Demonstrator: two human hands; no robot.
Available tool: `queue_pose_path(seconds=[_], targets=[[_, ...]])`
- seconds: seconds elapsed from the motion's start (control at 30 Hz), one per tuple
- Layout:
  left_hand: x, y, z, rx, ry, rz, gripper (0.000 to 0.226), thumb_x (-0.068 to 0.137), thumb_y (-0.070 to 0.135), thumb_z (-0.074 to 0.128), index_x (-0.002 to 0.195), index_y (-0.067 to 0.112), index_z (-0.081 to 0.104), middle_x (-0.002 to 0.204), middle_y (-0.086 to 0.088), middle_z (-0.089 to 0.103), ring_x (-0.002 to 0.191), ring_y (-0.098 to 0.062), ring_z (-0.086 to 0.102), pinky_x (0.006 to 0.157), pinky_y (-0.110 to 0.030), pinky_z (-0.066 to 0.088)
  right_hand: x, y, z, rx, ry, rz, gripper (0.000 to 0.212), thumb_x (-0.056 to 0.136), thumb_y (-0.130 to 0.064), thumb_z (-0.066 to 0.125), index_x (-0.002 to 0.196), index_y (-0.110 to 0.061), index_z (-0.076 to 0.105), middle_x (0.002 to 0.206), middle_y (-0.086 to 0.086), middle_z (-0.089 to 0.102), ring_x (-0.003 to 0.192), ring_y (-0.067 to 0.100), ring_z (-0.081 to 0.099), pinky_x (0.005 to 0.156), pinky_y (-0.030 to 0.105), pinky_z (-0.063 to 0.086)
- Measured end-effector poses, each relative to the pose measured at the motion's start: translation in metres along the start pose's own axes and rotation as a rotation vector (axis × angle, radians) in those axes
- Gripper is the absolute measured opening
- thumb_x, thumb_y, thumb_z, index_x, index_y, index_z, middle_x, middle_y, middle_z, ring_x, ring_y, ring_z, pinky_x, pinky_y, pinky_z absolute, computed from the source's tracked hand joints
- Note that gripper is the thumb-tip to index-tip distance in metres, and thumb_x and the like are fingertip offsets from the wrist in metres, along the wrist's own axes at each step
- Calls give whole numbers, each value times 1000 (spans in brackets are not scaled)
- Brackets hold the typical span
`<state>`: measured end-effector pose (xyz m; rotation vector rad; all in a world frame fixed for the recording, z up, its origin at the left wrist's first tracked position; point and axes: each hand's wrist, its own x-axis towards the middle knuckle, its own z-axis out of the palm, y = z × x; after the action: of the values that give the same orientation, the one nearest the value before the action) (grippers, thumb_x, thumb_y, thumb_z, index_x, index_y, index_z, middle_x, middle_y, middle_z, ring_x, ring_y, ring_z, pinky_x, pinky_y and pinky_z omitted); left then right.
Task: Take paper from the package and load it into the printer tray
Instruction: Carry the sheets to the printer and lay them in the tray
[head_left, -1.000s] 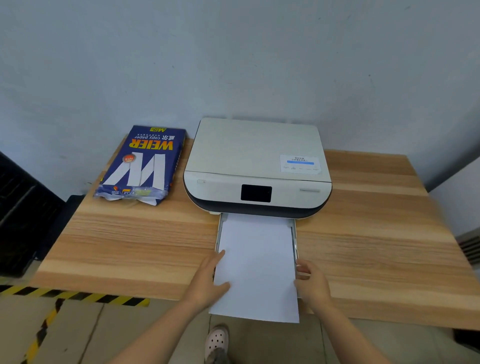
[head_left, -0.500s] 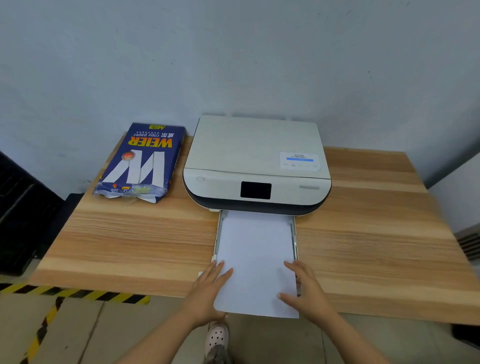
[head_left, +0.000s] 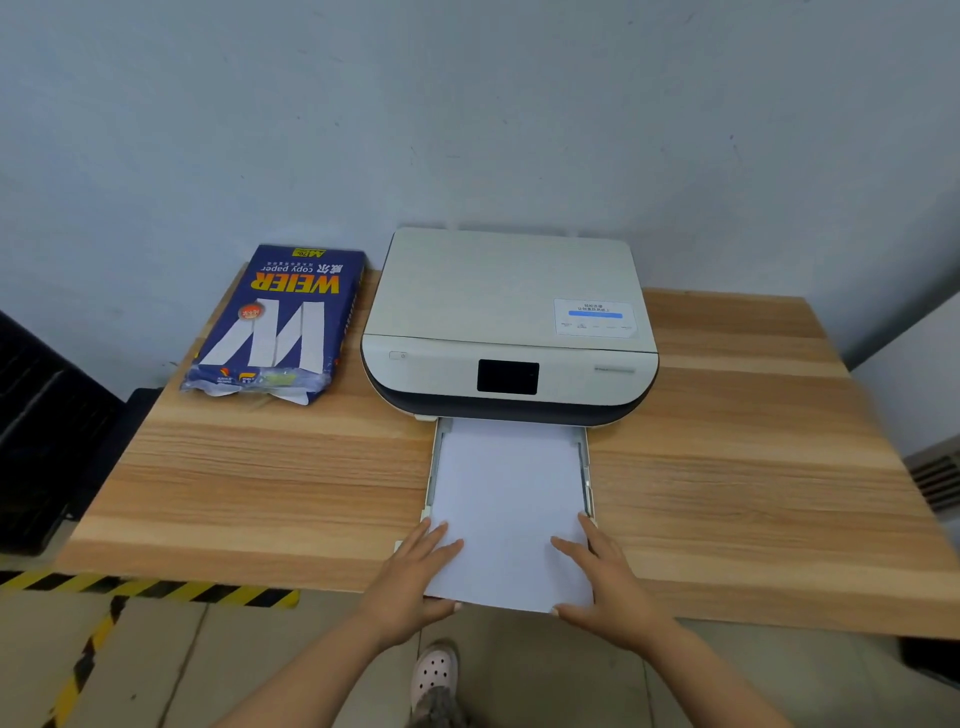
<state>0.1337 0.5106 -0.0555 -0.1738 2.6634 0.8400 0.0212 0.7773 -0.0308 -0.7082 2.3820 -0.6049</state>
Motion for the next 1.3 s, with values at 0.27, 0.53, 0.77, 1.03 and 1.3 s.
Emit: queue_pose_path(seconds=[0.27, 0.53, 0.77, 1.03, 1.3], targets=[[3, 6, -7, -57, 36, -1, 104, 57, 88, 18, 144, 33, 28, 156, 10, 11, 137, 0, -5, 116, -32, 8, 11, 2, -9, -59, -30, 0, 90, 67, -51, 75, 143, -39, 27, 158, -2, -11, 146, 20, -6, 116, 35, 16], [14, 5, -12, -85, 70, 17, 91, 65, 84, 19, 143, 38, 29, 153, 18, 6, 141, -2, -4, 115, -31, 8, 16, 7, -13, -78, 42, -19, 69, 81, -51, 62, 142, -34, 34, 159, -4, 1, 146, 16, 3, 115, 31, 15], [24, 3, -12, -57, 82, 20, 55, 92, 45, 51, 143, 37, 30, 155, 13, 10, 142, -6, 4, 112, -24, 5, 26, 4, -10, -98, 100, -27, 52, 88, -40, 58, 137, -29, 43, 158, -3, 11, 144, 14, 15, 112, 26, 21], [36, -1, -15, 53, 72, 4, 68, 86, 42, 61, 145, 34, 27, 157, 10, 14, 143, -13, 13, 112, -22, 6, 39, 3, -10, -129, 132, -15, 47, 90, -38, 55, 136, -27, 46, 157, -3, 18, 142, 14, 17, 112, 26, 23], [44, 0, -21, 109, 116, 21, 64, 87, 35, 61, 144, 28, 31, 153, 4, 27, 139, -16, 26, 112, -30, 20, 43, 5, -8, -146, 117, 1, 50, 86, -39, 60, 133, -25, 49, 154, 0, 25, 140, 16, 25, 111, 27, 24]])
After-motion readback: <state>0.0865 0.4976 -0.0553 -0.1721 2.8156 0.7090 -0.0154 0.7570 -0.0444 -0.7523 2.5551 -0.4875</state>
